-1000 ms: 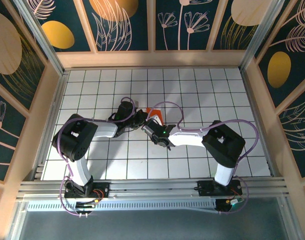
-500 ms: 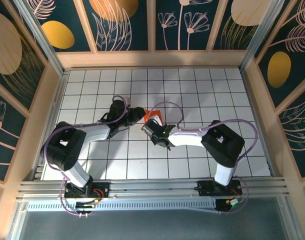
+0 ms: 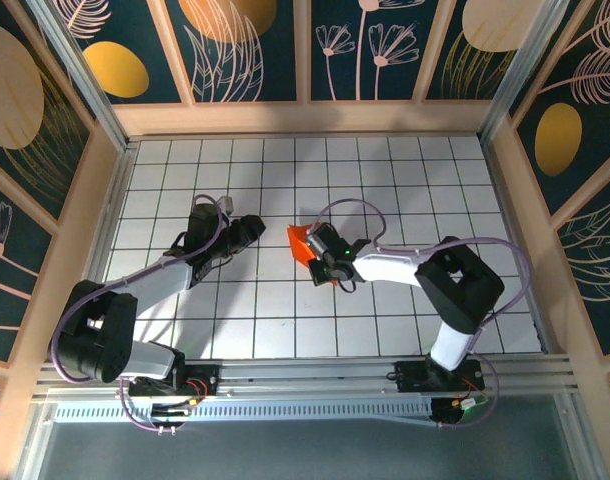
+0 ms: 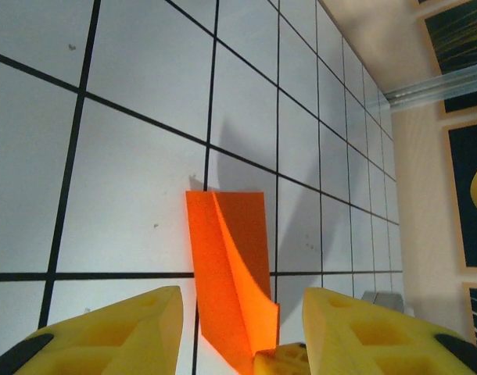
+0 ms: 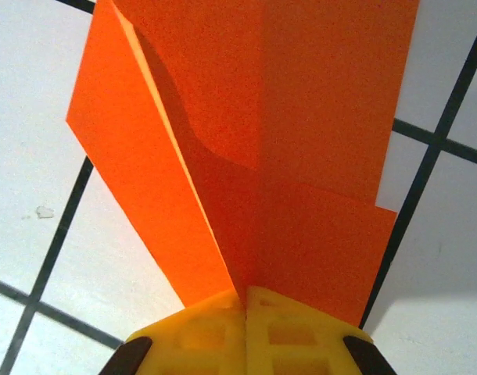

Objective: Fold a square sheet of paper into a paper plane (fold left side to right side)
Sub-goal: Fourth fold the wing at the center of the table.

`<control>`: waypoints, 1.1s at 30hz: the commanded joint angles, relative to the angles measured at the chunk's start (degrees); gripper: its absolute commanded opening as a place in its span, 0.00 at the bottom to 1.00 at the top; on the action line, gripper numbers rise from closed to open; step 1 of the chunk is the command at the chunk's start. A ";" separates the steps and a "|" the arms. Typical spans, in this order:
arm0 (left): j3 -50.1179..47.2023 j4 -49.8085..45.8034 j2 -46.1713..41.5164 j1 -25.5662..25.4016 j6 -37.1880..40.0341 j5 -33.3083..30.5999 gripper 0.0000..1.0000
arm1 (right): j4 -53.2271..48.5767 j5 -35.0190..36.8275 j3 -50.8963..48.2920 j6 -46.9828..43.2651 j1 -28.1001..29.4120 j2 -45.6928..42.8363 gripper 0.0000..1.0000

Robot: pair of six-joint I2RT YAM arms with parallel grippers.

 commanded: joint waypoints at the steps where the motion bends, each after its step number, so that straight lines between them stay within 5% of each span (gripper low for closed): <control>1: -1.86 -1.34 -0.46 0.05 2.04 2.89 0.43 | 2.36 -13.90 -2.20 -1.09 -3.04 -2.42 0.00; 15: 1.52 2.58 6.77 -5.81 0.84 7.28 0.41 | 9.51 -38.11 -6.53 0.21 -14.20 -1.54 0.00; 33: 10.19 4.80 20.35 -12.71 -1.59 6.45 0.40 | 12.58 -41.97 -7.82 2.19 -16.14 1.08 0.00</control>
